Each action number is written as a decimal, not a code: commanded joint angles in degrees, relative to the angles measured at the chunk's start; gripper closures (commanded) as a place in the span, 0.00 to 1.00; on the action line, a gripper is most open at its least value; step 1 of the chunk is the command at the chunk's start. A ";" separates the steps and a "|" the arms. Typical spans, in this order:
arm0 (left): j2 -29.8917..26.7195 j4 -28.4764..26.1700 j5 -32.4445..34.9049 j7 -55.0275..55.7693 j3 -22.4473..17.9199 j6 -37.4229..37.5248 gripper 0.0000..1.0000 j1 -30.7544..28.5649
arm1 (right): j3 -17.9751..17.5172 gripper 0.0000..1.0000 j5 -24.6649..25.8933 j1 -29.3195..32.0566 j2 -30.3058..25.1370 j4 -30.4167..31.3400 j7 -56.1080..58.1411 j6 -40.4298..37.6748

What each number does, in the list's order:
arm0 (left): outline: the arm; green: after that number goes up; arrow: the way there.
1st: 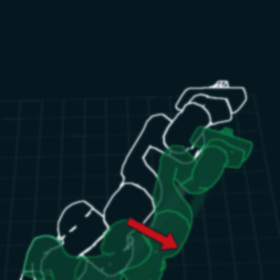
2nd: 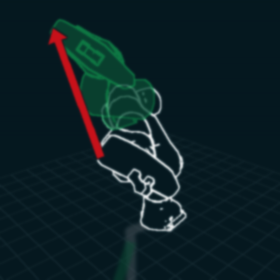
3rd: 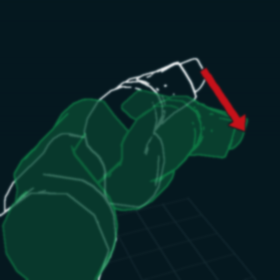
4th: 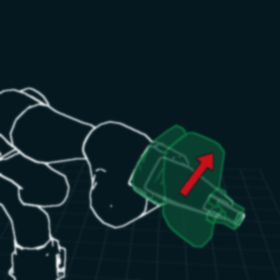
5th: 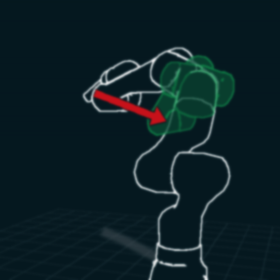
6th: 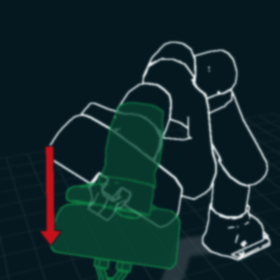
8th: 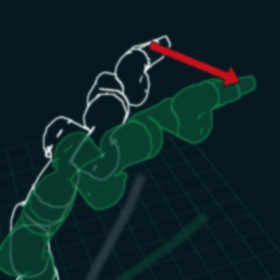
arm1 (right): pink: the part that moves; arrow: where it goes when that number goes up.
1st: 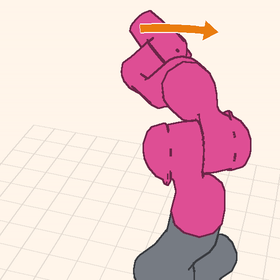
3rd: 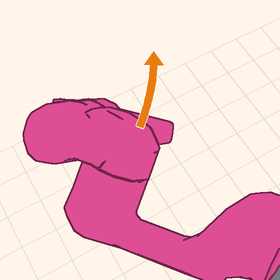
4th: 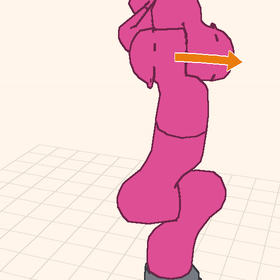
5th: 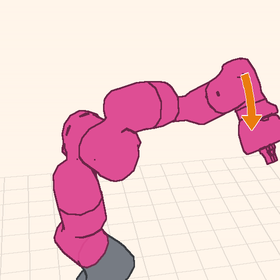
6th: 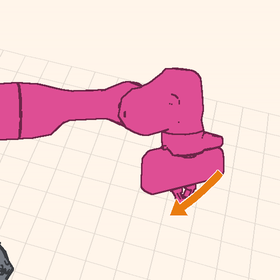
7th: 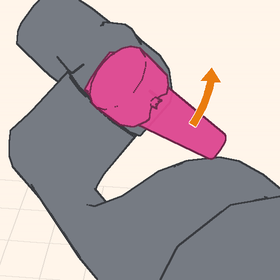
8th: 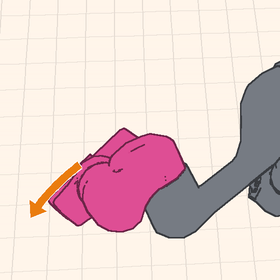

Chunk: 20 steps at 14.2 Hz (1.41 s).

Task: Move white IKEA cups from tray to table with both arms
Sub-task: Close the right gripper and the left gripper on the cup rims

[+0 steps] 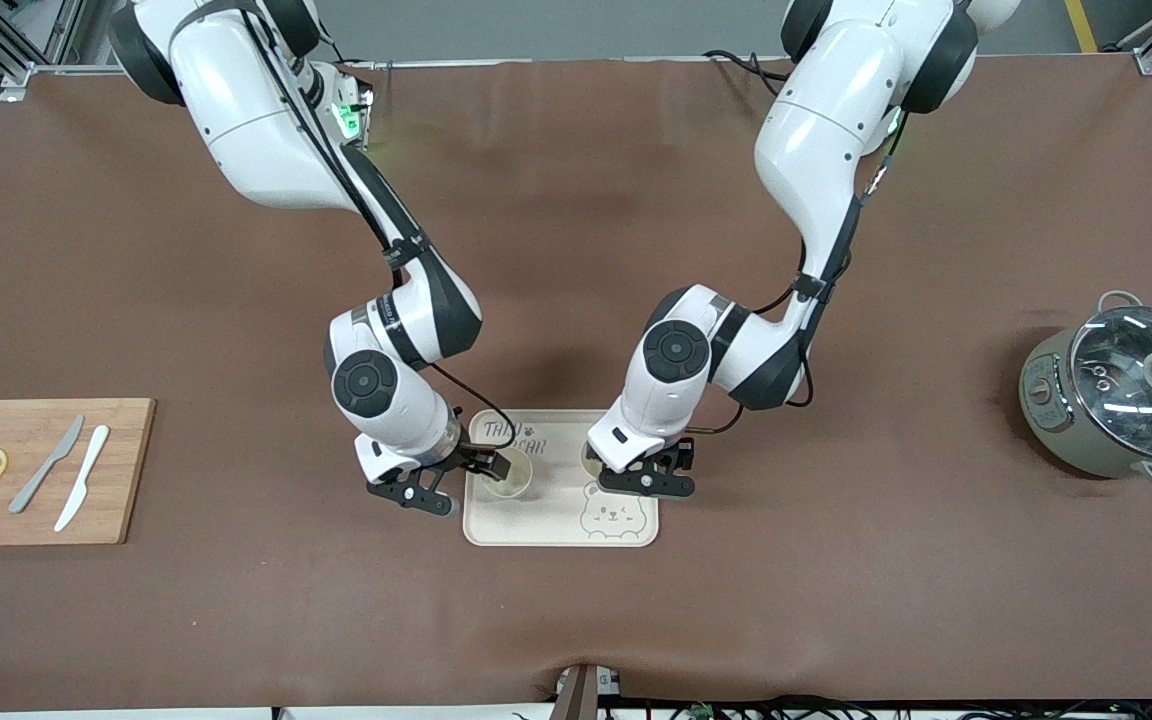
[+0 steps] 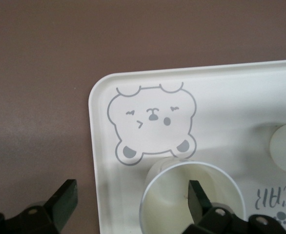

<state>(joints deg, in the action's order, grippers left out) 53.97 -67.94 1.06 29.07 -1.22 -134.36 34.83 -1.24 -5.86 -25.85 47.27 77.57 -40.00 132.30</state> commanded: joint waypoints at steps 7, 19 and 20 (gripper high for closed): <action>1.40 0.70 -1.50 3.54 -0.71 -0.64 1.00 1.11 | 0.54 0.58 0.33 -1.48 1.69 -1.81 -0.17 -0.20; -3.32 0.18 -0.98 3.54 -1.06 7.15 1.00 0.06 | 1.67 1.00 1.12 -0.17 0.89 -5.31 2.11 -2.38; -4.91 0.09 -0.89 3.19 -1.07 10.23 1.00 -0.81 | 2.03 1.00 1.12 0.53 0.89 -6.71 3.68 -3.88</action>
<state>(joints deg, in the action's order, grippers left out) 53.18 -66.95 0.55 32.00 -1.68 -129.97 34.76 0.25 -5.36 -26.68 48.05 74.54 -38.46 131.99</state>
